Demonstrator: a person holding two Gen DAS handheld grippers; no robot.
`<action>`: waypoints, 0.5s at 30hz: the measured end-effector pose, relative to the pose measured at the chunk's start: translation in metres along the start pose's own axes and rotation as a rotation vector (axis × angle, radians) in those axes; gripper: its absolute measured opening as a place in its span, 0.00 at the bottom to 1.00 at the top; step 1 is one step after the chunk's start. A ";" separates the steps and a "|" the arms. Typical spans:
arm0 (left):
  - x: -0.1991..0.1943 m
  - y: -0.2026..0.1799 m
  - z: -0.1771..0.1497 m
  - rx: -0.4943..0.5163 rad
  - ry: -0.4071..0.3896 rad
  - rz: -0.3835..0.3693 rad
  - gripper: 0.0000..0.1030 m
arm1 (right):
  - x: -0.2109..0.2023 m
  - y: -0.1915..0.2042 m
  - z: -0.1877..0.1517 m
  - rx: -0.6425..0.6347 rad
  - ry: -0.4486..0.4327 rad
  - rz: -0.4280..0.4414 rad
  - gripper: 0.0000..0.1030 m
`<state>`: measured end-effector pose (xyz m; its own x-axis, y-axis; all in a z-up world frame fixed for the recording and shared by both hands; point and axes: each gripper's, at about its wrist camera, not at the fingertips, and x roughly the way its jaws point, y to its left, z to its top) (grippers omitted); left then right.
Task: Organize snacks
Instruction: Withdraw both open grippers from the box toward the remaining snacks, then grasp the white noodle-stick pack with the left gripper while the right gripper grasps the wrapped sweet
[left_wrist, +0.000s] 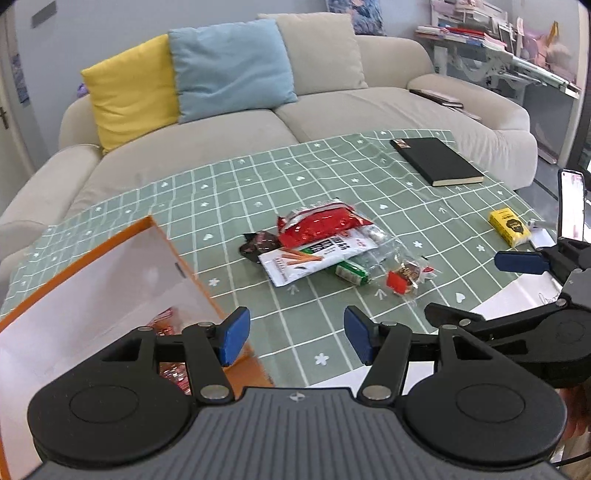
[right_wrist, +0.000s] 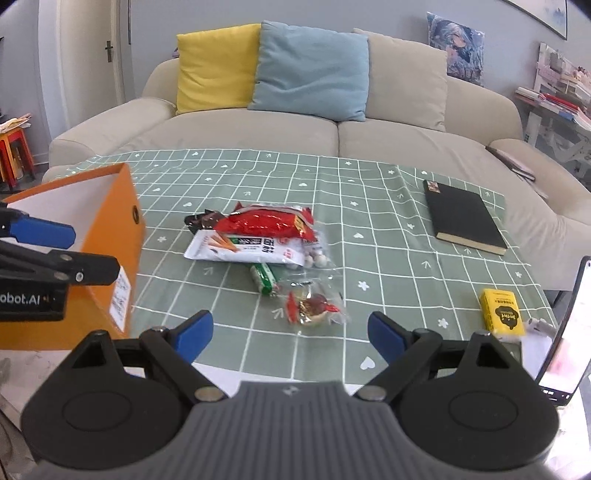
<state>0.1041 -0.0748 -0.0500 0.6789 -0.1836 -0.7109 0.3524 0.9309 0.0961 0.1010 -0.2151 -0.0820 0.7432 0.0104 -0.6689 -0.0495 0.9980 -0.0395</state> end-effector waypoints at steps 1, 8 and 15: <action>0.003 0.000 0.002 -0.004 0.006 -0.007 0.70 | 0.002 -0.002 -0.001 -0.004 -0.005 -0.001 0.86; 0.028 -0.001 0.016 -0.008 0.039 -0.031 0.71 | 0.024 -0.015 0.005 0.014 0.017 0.017 0.83; 0.054 -0.003 0.026 0.012 0.078 -0.043 0.71 | 0.051 -0.023 0.003 0.011 0.061 0.063 0.70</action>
<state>0.1564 -0.0960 -0.0707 0.6106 -0.1977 -0.7669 0.3880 0.9188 0.0721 0.1420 -0.2377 -0.1129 0.6966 0.0694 -0.7141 -0.0870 0.9961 0.0119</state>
